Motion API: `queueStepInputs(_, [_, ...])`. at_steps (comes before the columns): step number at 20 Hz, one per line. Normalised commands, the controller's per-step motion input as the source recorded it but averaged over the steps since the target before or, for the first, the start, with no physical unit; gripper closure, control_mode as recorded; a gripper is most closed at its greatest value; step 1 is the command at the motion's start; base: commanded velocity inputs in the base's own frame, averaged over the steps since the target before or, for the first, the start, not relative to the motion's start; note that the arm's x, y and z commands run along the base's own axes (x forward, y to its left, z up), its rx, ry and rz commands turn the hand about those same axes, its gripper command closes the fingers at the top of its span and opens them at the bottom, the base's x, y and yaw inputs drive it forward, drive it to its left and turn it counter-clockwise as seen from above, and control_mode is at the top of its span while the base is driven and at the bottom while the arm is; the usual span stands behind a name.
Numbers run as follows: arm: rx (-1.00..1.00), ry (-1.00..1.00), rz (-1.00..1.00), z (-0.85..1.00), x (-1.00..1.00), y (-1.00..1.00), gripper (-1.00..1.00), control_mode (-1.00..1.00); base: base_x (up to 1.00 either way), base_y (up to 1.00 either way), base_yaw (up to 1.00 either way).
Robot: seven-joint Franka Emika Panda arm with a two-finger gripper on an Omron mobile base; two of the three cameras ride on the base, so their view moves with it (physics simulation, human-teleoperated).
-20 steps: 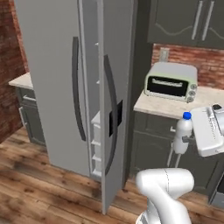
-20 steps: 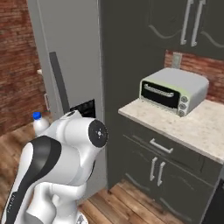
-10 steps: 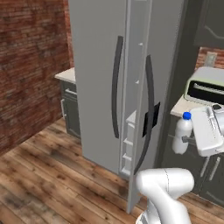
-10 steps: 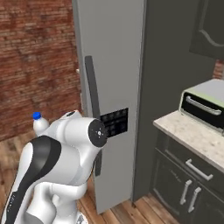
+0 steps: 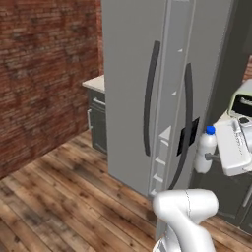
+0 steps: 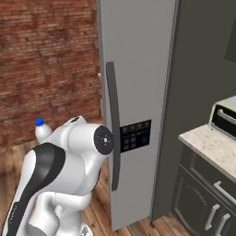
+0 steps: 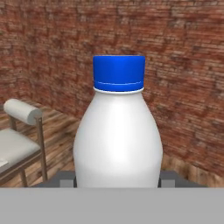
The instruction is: Take the bottled waters from the counter and place them in the freezer to freeze. Close the freezer door after placing the bottles.
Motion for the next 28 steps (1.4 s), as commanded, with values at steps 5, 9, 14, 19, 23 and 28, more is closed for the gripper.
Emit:
queueStepInputs(5, [0.0, 0.0, 0.0, 0.0, 0.0, 0.0, 1.0, 1.0, 0.26, 1.0, -0.02])
queueStepInputs(9, [0.0, 0.0, 0.0, 0.0, 0.0, 0.0, 1.0, 1.0, 0.39, 1.0, -0.08])
queueStepInputs(14, [0.0, 0.0, 0.0, 0.0, 0.0, 0.0, 1.0, 1.0, 0.39, 1.0, -0.21])
queueStepInputs(19, [0.0, 0.0, 0.0, 0.0, 0.0, 0.0, 1.0, 1.0, -0.22, 0.62, -0.33])
queueStepInputs(23, [0.0, 0.0, 0.0, 0.0, 0.0, 0.0, 1.0, 1.0, -0.06, -0.06, -0.29])
queueStepInputs(28, [0.0, 0.0, 0.0, 0.0, 0.0, 0.0, 1.0, 1.0, 0.01, -0.27, -0.16])
